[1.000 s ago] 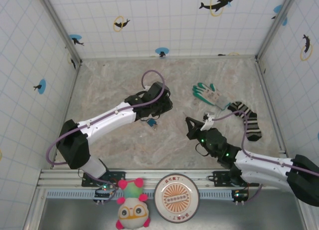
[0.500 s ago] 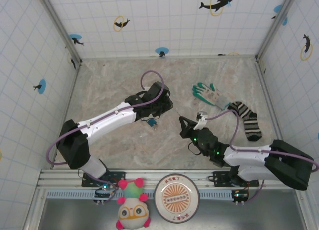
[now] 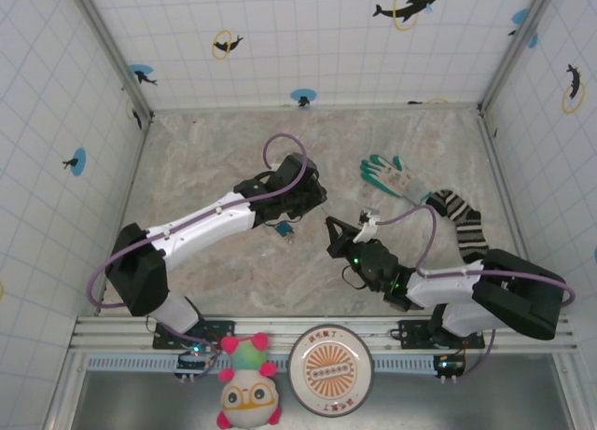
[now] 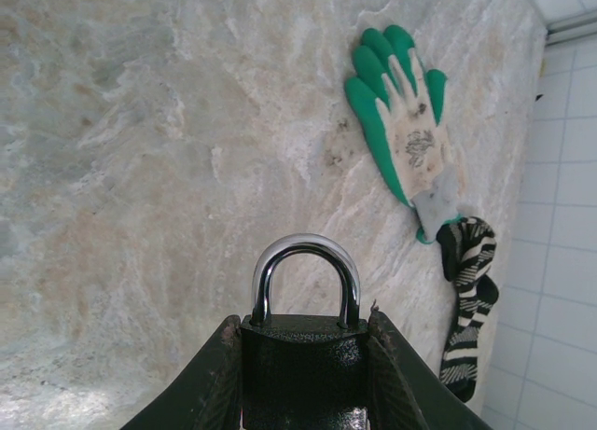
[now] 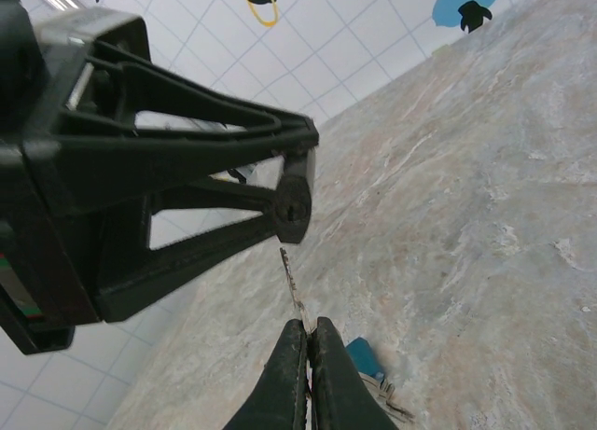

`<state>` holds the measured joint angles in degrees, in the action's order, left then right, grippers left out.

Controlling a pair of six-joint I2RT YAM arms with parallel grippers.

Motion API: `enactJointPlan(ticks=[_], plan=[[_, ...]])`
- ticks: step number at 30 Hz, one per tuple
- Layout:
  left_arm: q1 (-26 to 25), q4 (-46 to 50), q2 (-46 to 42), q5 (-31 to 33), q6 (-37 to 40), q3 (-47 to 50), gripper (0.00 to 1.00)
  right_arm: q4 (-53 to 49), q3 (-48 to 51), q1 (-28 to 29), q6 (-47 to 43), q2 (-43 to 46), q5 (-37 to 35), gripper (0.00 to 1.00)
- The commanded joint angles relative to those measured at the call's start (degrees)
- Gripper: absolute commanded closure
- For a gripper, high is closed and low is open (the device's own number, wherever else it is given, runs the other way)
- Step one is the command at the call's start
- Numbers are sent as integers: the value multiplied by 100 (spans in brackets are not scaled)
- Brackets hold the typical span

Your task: Unlock with the key

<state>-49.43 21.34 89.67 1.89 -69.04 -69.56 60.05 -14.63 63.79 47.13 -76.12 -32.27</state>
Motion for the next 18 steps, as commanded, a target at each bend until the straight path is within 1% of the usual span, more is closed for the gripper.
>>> enactJointPlan(ticks=[1,9,18], plan=[[32,-70,4,-66,-69,63,91,387,-199,30,50,-18,-272,100],[21,-139,111,-188,-123,80,91,270,-277,34,46,-56,-324,100],[21,-241,41,-193,-151,145,91,239,-269,35,157,-137,-293,100]])
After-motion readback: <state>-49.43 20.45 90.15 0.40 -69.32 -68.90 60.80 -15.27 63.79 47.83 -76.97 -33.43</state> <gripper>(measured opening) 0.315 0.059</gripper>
